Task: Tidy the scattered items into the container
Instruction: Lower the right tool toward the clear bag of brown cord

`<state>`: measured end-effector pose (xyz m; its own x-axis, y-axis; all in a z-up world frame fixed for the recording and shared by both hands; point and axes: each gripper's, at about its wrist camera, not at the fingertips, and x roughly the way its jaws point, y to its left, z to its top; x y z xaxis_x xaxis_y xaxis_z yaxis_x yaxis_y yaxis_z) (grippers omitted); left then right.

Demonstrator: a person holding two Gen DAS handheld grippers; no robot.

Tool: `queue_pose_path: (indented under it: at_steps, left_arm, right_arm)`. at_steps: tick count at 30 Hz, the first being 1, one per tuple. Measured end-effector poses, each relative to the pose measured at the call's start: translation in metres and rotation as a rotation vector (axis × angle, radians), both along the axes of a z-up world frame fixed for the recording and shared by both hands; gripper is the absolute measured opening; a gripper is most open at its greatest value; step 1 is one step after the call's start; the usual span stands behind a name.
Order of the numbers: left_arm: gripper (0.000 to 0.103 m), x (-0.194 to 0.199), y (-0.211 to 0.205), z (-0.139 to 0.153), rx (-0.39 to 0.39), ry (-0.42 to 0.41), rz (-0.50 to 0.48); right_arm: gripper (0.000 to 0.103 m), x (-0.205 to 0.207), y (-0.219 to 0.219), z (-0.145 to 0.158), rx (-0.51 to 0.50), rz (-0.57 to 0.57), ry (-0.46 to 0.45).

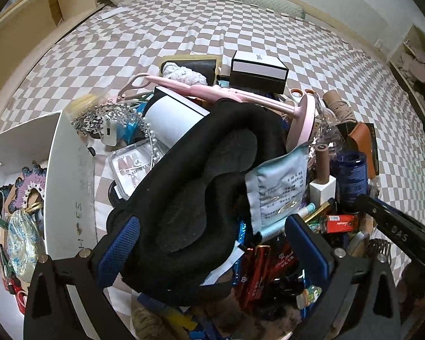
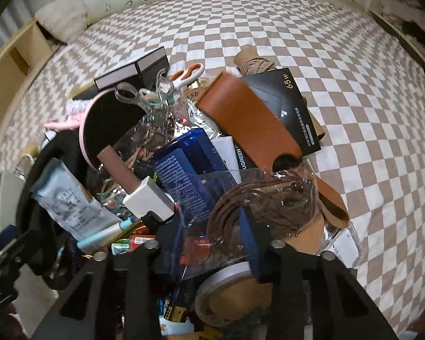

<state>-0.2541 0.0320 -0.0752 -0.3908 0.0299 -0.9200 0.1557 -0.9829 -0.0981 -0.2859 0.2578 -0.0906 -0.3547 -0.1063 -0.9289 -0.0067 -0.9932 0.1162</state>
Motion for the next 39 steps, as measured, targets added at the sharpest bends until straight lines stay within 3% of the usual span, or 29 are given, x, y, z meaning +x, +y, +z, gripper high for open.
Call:
queue_pose_path:
  at_steps: [3,7,22,29,34,36,39]
  left_arm:
    - [0.103,-0.001,0.003,0.001,0.031,0.003,0.006]
    - [0.103,-0.001,0.011,0.003,0.078,0.014,-0.007]
    - [0.103,-0.023,0.031,-0.006,0.147,-0.007,-0.081]
    - [0.101,-0.030,0.033,-0.011,0.207,-0.022,-0.063]
    - [0.093,-0.032,0.033,-0.006,0.174,0.021,-0.047]
    - [0.086,-0.033,0.031,-0.003,0.168,0.040,-0.046]
    - [0.081,-0.034,0.027,0.001,0.203,0.065,-0.048]
  right_arm:
    - [0.012,0.003,0.013,0.002,-0.045,-0.018,-0.008]
    - [0.009,0.008,0.028,0.008,-0.105,-0.049,-0.001]
    - [0.009,0.022,0.068,0.049,-0.346,-0.161,0.077]
    - [0.009,0.022,0.067,0.062,-0.426,-0.139,0.105]
    - [0.009,0.024,0.060,0.064,-0.443,-0.112,0.102]
    - [0.009,0.025,0.057,0.066,-0.449,-0.100,0.102]
    - [0.009,0.026,0.055,0.068,-0.455,-0.087,0.104]
